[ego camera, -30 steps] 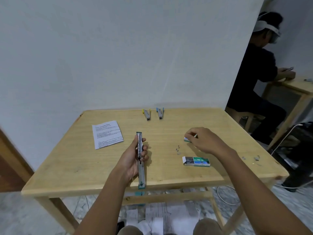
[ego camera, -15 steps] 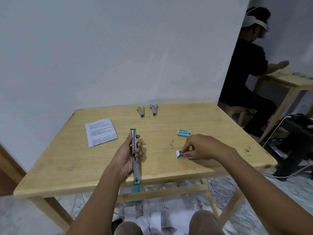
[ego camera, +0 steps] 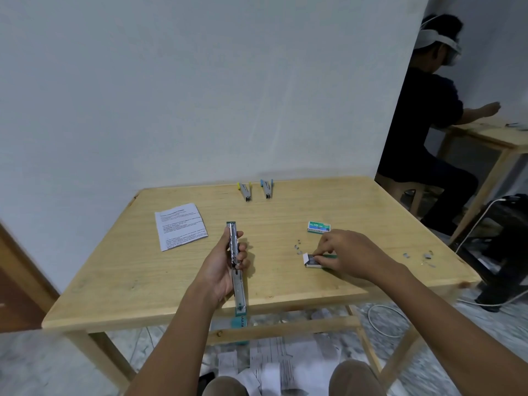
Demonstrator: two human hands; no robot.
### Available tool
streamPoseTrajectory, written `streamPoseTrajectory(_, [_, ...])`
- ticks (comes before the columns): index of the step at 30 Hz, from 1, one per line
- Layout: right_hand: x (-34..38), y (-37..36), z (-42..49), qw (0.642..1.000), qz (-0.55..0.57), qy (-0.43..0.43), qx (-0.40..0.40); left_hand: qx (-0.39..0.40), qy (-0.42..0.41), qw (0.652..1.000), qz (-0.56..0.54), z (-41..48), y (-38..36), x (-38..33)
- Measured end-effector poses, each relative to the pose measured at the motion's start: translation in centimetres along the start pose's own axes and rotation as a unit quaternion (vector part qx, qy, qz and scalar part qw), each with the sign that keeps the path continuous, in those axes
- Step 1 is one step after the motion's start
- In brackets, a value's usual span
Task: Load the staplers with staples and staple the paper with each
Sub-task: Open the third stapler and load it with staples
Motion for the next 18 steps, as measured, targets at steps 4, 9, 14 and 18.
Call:
streamPoseTrajectory(4, [0.2,0.1,0.2,1.0,-0.002,0.015,-0.013,0.002,0.003,1.0,-0.004,0.1,0.1,0.1])
streamPoseTrajectory(9, [0.3,0.2,0.0,0.998,0.034,0.009,-0.061,0.007,0.004,1.0,-0.009,0.2,0.0,0.1])
streamPoseTrajectory(14, [-0.4,-0.7,-0.8,0.992,0.078,0.003,-0.103,0.013,0.001,1.0,-0.009,0.2,0.0,0.0])
streamPoseTrajectory(18, [-0.4,-1.2,-1.2,0.988,0.097,0.016,-0.119,0.01,0.003,1.0,-0.004,0.4,0.1,0.1])
Point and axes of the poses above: each hand's wrist, its own z-axis towards the middle knuckle, its own y-axis out of the back of the hand, x = y × z, the point moved 4 cm from there along z, towards the middle knuckle, and after that the axes turned 15 degrees about z, right-handed, at the moved point
